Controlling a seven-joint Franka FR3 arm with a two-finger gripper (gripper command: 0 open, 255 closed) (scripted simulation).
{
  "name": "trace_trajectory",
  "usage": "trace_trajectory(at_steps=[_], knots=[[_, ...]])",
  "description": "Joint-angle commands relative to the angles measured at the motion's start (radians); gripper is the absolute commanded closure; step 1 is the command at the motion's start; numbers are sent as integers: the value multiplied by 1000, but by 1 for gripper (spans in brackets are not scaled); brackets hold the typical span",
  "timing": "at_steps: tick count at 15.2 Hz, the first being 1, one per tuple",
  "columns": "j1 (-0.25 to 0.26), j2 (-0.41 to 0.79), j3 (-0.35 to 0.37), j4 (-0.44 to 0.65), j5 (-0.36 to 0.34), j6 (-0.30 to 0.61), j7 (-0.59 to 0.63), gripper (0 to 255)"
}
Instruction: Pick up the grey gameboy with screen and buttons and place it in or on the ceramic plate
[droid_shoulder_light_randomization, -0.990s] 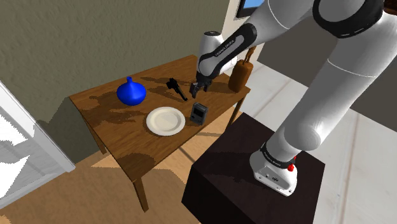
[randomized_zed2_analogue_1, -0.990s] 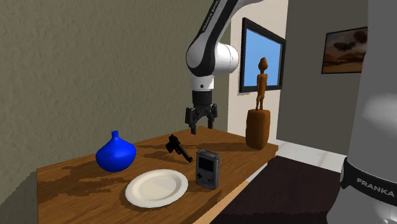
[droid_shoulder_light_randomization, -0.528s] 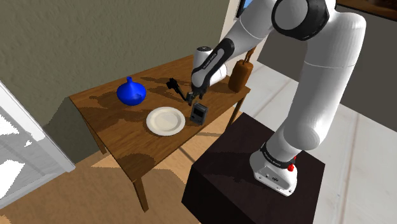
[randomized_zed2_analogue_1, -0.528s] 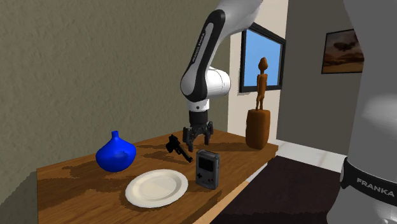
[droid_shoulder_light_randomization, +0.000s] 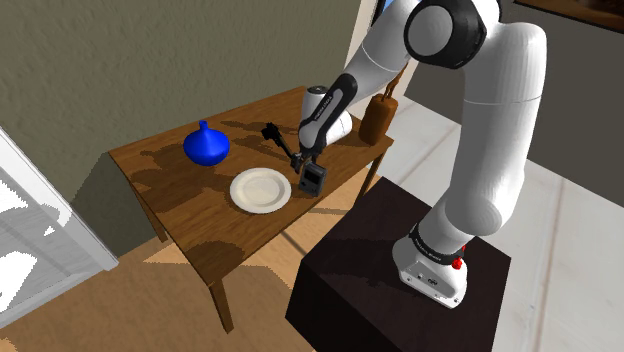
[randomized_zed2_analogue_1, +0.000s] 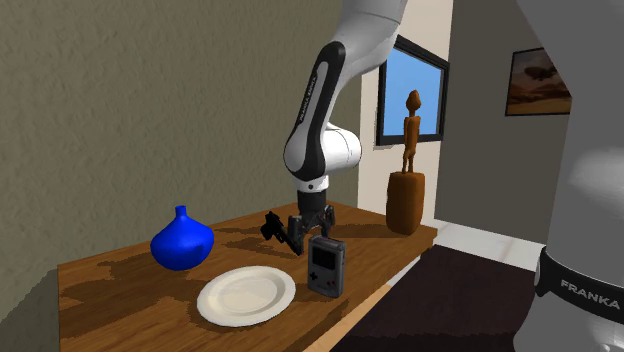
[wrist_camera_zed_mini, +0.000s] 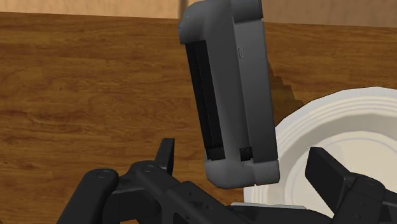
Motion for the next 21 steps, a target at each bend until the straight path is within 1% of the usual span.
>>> trace_trajectory(at_steps=[1,6,7,16,21], knots=[[-1,3,0,-1,0,4,-1,0],[-1,3,0,-1,0,4,-1,0],[-1,3,0,-1,0,4,-1,255],[-1,3,0,-1,0,4,-1,255],[3,-69,-5,-18,-5,-50,1,255]])
